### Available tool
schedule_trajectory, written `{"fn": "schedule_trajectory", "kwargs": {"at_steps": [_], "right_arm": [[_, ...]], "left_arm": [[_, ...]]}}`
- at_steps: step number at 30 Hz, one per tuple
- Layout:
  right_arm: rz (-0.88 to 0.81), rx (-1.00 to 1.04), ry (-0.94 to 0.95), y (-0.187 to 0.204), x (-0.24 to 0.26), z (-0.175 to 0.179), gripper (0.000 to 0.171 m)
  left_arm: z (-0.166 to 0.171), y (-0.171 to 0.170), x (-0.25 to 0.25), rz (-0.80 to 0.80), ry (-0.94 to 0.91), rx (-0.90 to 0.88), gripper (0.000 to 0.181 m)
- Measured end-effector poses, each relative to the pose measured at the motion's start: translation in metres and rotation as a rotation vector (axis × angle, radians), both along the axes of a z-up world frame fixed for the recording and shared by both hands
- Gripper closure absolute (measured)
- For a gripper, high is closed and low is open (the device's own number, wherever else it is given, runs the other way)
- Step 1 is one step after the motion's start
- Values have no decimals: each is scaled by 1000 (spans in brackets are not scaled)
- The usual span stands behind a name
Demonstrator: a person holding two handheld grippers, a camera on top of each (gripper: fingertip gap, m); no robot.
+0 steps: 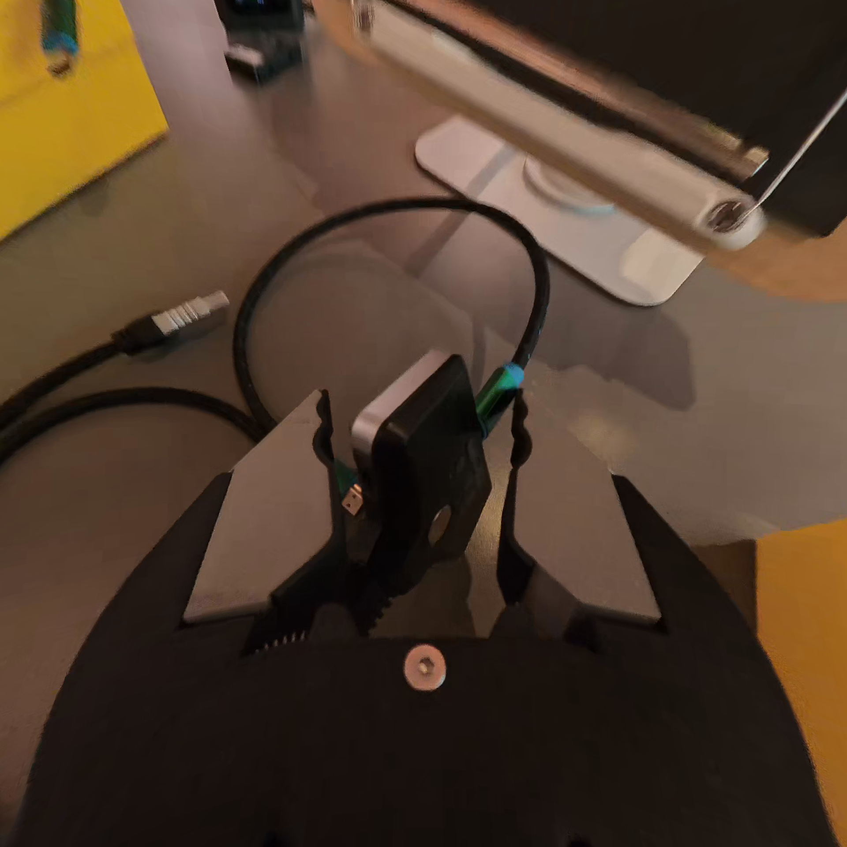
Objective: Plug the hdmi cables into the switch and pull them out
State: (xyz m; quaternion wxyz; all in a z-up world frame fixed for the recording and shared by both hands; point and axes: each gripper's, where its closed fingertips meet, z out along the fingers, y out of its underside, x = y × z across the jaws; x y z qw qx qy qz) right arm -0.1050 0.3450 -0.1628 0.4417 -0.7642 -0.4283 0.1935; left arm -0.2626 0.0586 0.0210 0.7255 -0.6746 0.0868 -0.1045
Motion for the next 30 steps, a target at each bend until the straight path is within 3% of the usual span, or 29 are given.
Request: {"fn": "schedule_trajectory", "kwargs": {"at_steps": [2,5,6,10,19,27,30], "right_arm": [[7,-17,-55,0,0,-10,101],[16,56,-111,-2,4,-5,142],[23,90,-113,-3,4,0,145],[70,154,-55,-12,-3,19,147],[75,489,188,-35,3,100,148],[198,753,347,-92,9,169,148],[336,788,415,-121,7,185,148]], "left_arm": [[-19,3,5,-23,52,-114,122],[-34,6,12,-6,142,-160,128],[-37,8,13,5,170,-164,131],[-46,12,21,26,253,-169,138],[-50,10,33,-40,258,-192,140],[-39,2,46,-93,259,-164,138],[-39,2,43,-83,281,-163,138]]}}
